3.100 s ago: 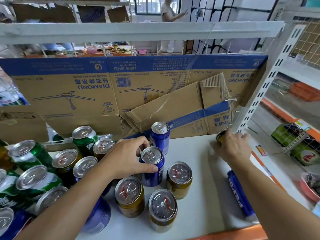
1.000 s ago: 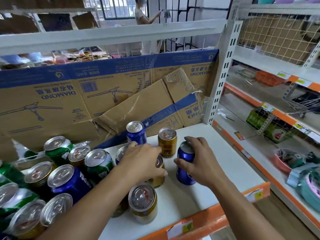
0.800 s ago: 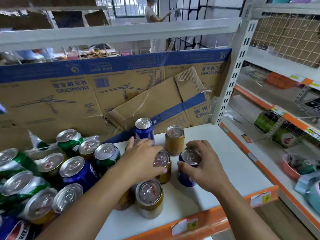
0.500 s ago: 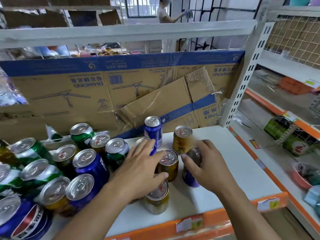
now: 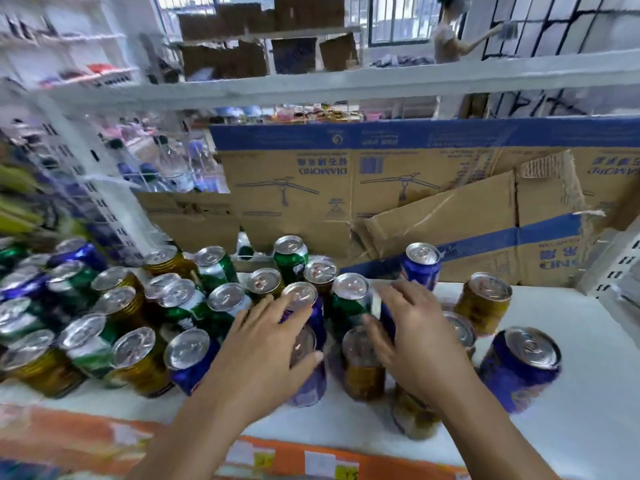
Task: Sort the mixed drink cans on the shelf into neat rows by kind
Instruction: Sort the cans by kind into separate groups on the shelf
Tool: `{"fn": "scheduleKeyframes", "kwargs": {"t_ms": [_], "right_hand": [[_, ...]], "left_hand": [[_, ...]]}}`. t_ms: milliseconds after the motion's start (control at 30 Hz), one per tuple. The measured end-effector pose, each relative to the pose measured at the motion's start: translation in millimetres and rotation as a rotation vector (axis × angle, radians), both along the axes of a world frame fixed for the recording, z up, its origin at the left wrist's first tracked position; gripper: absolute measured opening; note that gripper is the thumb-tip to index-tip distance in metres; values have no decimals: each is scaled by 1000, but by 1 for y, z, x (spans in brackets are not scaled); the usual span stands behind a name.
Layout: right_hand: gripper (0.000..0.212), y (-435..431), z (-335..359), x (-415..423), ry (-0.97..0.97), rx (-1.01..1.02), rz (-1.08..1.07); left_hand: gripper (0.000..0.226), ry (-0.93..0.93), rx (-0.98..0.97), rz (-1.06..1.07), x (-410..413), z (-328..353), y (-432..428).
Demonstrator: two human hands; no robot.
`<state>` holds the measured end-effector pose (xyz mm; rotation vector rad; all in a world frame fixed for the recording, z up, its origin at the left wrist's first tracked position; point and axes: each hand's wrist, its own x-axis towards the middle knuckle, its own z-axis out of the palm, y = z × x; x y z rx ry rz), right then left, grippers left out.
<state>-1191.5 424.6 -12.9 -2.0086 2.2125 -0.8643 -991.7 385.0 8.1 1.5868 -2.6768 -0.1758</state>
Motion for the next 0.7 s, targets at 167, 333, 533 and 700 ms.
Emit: {"fn": "scheduleKeyframes", "kwargs": {"t_ms": [167, 333, 533, 700], "right_hand": [[46, -11, 9, 58, 14, 51, 139], [49, -18, 7, 111, -30, 133, 214], [43, -19, -15, 145, 119, 183, 106], [56, -6, -13, 138, 28, 241, -34]], "left_hand": [[65, 44, 17, 72, 46, -4, 8], [64, 95, 38, 125, 105, -8, 11], [58, 185, 85, 76, 131, -16, 6], [50, 274, 88, 65, 134, -26, -10]]}}
